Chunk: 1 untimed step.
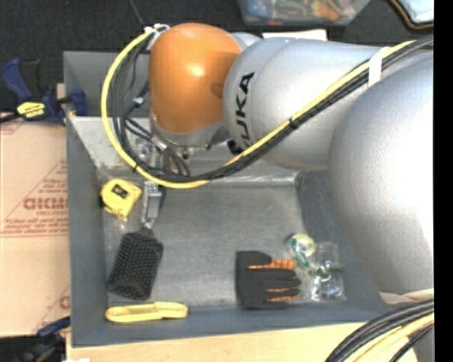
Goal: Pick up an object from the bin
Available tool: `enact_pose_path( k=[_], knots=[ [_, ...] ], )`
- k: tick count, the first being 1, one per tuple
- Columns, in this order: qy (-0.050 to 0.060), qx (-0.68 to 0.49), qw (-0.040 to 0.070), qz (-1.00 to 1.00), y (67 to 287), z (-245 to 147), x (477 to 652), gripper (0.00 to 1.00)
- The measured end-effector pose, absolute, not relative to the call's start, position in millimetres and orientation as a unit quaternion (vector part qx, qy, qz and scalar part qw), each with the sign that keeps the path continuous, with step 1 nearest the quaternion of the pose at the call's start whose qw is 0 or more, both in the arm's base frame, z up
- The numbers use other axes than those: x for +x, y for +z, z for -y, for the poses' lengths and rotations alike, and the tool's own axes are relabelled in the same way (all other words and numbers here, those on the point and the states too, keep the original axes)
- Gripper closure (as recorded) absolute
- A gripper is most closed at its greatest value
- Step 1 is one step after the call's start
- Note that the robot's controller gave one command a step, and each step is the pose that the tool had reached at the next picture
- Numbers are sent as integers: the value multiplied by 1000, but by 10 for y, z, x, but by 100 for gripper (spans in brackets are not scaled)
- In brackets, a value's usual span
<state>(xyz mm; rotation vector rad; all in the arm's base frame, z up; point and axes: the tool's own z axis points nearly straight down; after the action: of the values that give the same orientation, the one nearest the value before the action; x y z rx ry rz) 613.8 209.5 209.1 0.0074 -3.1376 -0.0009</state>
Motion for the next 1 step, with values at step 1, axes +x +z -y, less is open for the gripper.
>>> enact_pose_path(
  k=[1],
  knots=[
    [-1,0,-1,1000,2139,-2078,6145,0]
  ],
)
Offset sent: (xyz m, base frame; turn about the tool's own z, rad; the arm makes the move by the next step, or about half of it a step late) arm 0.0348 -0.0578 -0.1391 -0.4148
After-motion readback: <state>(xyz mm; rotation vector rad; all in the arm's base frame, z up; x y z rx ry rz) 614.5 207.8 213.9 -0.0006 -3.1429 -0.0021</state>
